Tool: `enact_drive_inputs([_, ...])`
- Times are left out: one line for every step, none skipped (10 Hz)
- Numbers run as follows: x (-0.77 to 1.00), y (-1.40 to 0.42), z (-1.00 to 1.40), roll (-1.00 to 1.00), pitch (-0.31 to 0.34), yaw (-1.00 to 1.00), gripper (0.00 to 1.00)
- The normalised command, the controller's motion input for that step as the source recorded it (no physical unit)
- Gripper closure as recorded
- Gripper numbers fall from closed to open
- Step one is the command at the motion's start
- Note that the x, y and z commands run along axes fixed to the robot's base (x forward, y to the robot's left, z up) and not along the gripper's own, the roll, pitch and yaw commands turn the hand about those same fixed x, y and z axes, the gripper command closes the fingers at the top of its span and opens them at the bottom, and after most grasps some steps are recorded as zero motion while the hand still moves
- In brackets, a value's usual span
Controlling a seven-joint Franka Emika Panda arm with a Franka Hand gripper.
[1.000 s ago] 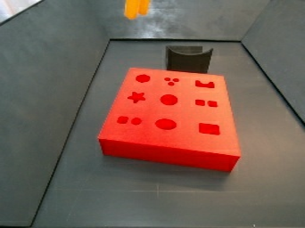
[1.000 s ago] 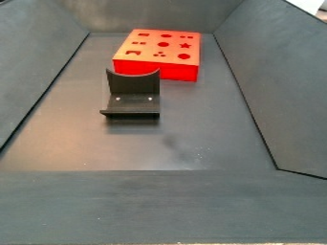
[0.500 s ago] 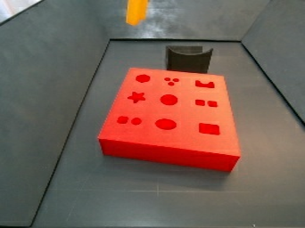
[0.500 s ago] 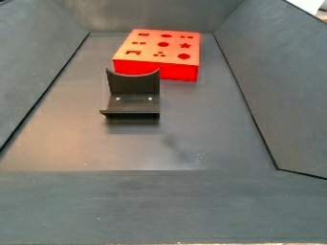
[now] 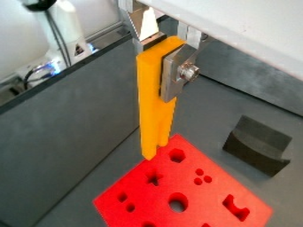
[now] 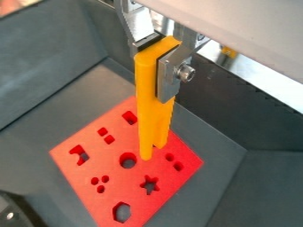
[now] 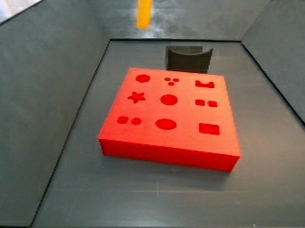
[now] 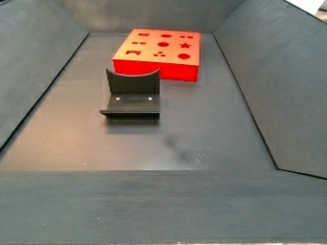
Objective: Pick up the square-circle object. Move up. Place the square-circle object on the fixture. Regrasp the square-circle object. Move to above the board. Insert the square-circle object.
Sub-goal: Insert the square-circle object.
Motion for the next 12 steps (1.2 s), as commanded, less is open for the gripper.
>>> enact_drive_inputs([0.00,0.00,-0.26,-0.02,-0.043,-1.00,1.00])
enact_drive_inputs([0.00,0.00,-0.22,0.00,-0.034,-1.00,1.00])
enact_drive_inputs([0.00,0.00,-0.21,0.00,-0.030,-1.00,1.00])
enact_drive_inputs([0.00,0.00,-0.24,-0.01,-0.034,-1.00,1.00])
enact_drive_inputs([0.00,-0.04,-0.39,-0.08,-0.160,-0.99,1.00])
enact_drive_inputs([-0.07,-0.07,-0.41,-0.13,-0.240,-0.93,1.00])
enact_drive_inputs([-0.19,-0.08,-0.29,-0.19,-0.187,-0.78,1.00])
enact_drive_inputs([-0.20,-0.05,-0.27,-0.22,-0.193,-0.78,1.00])
enact_drive_inputs([-0.07,-0.05,-0.19,-0.17,-0.159,-0.87,1.00])
enact_drive_inputs([0.00,-0.06,-0.17,-0.13,-0.136,-0.96,1.00])
enact_drive_inputs([0.00,-0.06,-0.17,-0.12,-0.139,-0.97,1.00])
enact_drive_inputs([0.00,-0.07,-0.17,-0.12,-0.143,-0.96,1.00])
